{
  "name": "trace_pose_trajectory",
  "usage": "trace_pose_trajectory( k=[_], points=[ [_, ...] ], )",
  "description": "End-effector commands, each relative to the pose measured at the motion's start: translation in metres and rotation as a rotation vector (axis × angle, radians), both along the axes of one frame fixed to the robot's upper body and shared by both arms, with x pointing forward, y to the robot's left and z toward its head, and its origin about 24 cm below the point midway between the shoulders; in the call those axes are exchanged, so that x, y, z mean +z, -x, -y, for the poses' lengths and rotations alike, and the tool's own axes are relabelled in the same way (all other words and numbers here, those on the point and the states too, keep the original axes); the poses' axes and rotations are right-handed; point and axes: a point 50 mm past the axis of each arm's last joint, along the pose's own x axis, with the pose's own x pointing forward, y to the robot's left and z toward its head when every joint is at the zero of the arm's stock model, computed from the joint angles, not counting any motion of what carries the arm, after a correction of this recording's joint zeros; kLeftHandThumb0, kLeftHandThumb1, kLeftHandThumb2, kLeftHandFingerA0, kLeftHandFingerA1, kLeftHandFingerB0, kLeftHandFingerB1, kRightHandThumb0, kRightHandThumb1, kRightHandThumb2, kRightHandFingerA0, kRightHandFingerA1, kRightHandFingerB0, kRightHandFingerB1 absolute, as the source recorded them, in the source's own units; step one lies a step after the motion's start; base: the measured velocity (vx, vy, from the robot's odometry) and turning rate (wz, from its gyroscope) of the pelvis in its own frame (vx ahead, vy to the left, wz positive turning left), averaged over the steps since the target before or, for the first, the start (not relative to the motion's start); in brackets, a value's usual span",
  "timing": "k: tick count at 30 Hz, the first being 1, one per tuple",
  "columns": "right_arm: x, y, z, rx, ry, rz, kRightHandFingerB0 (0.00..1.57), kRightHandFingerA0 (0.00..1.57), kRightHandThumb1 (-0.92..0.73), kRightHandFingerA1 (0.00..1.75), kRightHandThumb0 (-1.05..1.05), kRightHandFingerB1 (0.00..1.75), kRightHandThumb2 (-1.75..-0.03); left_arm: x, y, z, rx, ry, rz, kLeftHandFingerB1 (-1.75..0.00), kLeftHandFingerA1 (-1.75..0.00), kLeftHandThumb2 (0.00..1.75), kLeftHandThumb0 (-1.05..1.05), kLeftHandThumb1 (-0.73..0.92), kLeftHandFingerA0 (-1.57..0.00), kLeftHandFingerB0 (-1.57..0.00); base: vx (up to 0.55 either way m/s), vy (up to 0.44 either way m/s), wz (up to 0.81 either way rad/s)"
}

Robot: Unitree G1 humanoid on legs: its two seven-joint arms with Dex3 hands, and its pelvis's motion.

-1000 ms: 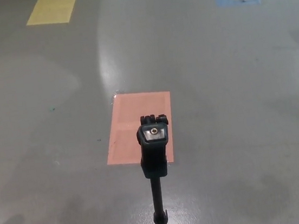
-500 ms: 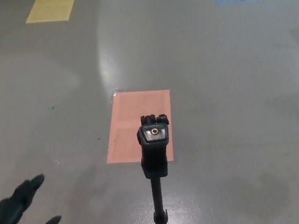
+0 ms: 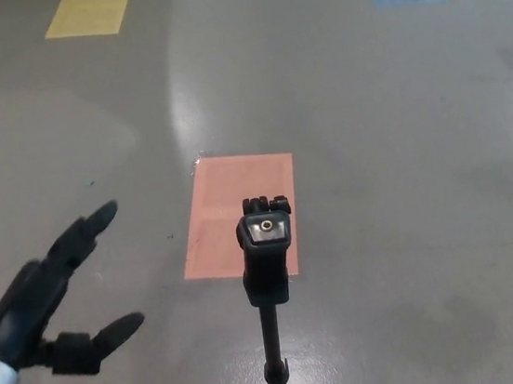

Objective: The robot uses its left hand to grab the top of a phone stand kept on the floor and rotates it anti-clockwise

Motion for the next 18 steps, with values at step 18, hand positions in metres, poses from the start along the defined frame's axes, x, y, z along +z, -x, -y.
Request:
trace_pose_trajectory(
  k=[18],
  points=[
    [0.016,-0.015,0.009,0.021,0.017,0.002,0.06,0.04,-0.62,0.33,-0.74,0.24,-0.94,0.163,0.064,0.074,-0.486,-0.127,0.625,-0.16,-0.06,0.65,-0.24,0.35,0.0,0.0,0.0,0.0,0.0]
  ],
)
